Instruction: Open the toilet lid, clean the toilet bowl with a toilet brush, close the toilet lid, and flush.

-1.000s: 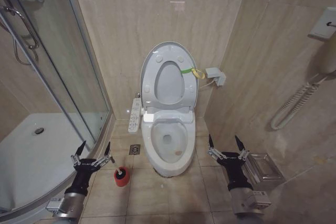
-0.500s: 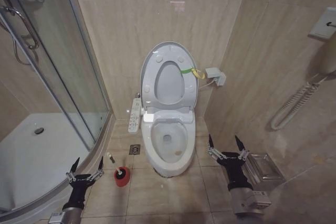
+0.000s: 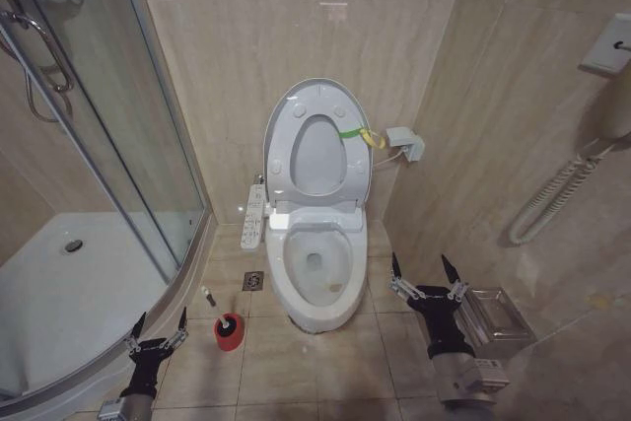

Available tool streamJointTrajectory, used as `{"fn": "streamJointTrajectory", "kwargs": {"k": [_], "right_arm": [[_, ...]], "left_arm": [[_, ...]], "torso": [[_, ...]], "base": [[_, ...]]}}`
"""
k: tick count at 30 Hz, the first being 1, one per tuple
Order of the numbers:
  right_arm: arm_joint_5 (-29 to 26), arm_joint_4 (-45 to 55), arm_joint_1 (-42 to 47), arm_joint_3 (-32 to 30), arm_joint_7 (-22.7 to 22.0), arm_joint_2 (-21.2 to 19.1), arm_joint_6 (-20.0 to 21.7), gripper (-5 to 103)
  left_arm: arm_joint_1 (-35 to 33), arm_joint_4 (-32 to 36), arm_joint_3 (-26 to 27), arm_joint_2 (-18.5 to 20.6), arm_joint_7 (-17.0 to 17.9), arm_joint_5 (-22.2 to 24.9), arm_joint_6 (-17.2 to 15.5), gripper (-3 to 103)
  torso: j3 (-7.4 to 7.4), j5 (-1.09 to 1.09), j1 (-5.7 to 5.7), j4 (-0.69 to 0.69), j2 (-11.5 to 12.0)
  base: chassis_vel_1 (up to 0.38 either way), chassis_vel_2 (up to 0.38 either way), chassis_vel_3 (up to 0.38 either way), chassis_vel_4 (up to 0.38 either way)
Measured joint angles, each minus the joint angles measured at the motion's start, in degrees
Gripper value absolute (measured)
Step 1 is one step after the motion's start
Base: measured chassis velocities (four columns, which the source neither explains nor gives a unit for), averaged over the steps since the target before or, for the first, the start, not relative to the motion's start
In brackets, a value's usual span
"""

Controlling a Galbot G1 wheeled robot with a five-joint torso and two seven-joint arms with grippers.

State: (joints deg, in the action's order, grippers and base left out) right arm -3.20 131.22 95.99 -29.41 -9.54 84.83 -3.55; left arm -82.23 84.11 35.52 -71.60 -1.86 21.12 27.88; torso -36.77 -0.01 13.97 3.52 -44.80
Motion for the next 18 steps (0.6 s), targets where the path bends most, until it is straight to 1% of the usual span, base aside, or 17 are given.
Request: {"fn": "streamJointTrajectory", "kwargs": {"k": [2, 3, 4, 8, 9, 12, 17, 18], "right_arm": [[0.00, 0.00, 0.00, 0.00, 0.00, 0.00, 0.00, 100], [0.00, 0.00, 0.00, 0.00, 0.00, 0.00, 0.00, 100], [0.00, 0.00, 0.00, 0.00, 0.00, 0.00, 0.00, 100], [0.00, 0.00, 0.00, 0.00, 0.00, 0.00, 0.00, 100], [0.00, 0.00, 0.00, 0.00, 0.00, 0.00, 0.00, 100], [0.00, 0.00, 0.00, 0.00, 0.00, 0.00, 0.00, 100], [0.00, 0.00, 0.00, 0.00, 0.00, 0.00, 0.00, 100], [0.00, 0.00, 0.00, 0.00, 0.00, 0.00, 0.00, 100]], "left_arm": [[2.14, -3.33, -0.48, 0.37, -0.96, 0.37, 0.67, 101], [3.22, -5.05, -0.77, 0.52, -1.54, 0.47, 1.18, 97], [3.22, -5.05, -0.77, 0.52, -1.54, 0.47, 1.18, 97], [7.07, -10.15, -2.89, 0.81, -3.18, 1.50, 2.04, 97], [7.07, -10.15, -2.89, 0.81, -3.18, 1.50, 2.04, 97], [9.68, -13.18, -4.80, 0.90, -4.74, 2.49, 3.04, 96], [12.22, -16.24, -6.25, 1.00, -5.37, 2.60, 3.10, 96], [13.53, -18.01, -6.82, 1.00, -5.65, 2.60, 3.11, 96]], "torso": [[0.00, 0.01, 0.00, 0.00, 0.00], [0.00, 0.00, 0.00, 0.00, 0.00], [0.00, 0.00, 0.00, 0.00, 0.00], [0.00, 0.00, 0.00, 0.00, 0.00], [0.00, 0.00, 0.00, 0.00, 0.00], [0.00, 0.00, 0.00, 0.00, 0.00], [0.00, 0.00, 0.00, 0.00, 0.00], [0.00, 0.00, 0.00, -0.01, 0.00]], "base": [[0.000, 0.000, 0.000, 0.000], [0.000, 0.000, 0.000, 0.000], [0.000, 0.000, 0.000, 0.000], [0.000, 0.000, 0.000, 0.000], [0.000, 0.000, 0.000, 0.000], [0.000, 0.000, 0.000, 0.000], [0.000, 0.000, 0.000, 0.000], [0.000, 0.000, 0.000, 0.000]]}}
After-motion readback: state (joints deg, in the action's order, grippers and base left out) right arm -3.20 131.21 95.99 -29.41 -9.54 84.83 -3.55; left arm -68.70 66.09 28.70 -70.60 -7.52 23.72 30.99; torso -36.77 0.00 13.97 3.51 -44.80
